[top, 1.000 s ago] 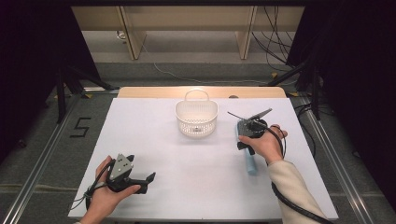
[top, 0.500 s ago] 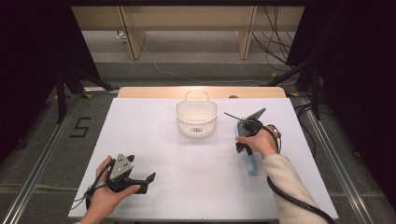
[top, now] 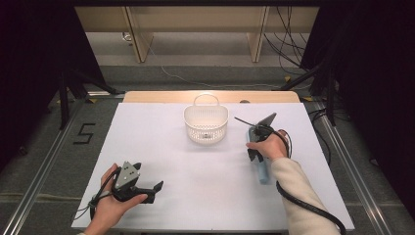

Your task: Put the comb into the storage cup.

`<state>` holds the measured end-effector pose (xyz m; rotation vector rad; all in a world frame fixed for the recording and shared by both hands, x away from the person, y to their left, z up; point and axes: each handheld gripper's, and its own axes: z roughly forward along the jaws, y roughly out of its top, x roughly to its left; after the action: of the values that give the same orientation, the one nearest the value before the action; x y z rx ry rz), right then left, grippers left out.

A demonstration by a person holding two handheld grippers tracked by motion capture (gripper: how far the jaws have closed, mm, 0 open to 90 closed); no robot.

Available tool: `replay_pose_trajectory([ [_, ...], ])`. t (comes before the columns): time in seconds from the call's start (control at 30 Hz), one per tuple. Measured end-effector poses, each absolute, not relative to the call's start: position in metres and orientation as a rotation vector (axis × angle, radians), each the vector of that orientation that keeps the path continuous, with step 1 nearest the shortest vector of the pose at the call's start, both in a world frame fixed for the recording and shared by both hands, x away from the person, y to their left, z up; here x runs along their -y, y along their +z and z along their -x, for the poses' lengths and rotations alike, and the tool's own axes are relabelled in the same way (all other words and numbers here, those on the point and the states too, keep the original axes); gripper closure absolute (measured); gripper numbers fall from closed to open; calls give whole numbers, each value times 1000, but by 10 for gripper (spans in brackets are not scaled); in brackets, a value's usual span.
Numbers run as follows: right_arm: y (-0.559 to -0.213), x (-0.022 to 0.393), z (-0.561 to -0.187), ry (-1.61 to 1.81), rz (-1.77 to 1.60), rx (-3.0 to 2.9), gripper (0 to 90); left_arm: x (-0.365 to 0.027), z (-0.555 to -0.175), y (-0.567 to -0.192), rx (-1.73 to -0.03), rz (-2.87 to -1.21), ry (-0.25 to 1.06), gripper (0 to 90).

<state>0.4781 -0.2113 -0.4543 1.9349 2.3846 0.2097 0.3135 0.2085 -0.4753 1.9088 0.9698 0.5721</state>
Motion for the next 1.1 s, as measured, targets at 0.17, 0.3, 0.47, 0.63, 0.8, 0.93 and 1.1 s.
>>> replay_pose_trajectory([
  [0.17, -454, 208, -479, 176, -1944, -2386, 405, -208, -314, -475, -968, -1909, 574, 3],
  [0.3, -453, 207, -481, 160, -1950, -2386, 444, -208, -313, -475, -966, -1911, 572, 3],
  [0.47, -454, 204, -482, 117, -1968, -2368, 499, -208, -313, -475, -967, -1910, 567, 4],
  [0.63, -454, 204, -484, 96, -1998, -2335, 537, -208, -313, -476, -964, -1912, 562, 5],
  [0.8, -454, 205, -485, 85, -2026, -2308, 581, -208, -313, -476, -960, -1916, 563, 6],
  [0.93, -454, 206, -486, 80, -2031, -2308, 601, -208, -313, -476, -959, -1915, 562, 6],
  [1.1, -453, 206, -486, 70, -2027, -2311, 616, -207, -313, -476, -958, -1916, 560, 7],
])
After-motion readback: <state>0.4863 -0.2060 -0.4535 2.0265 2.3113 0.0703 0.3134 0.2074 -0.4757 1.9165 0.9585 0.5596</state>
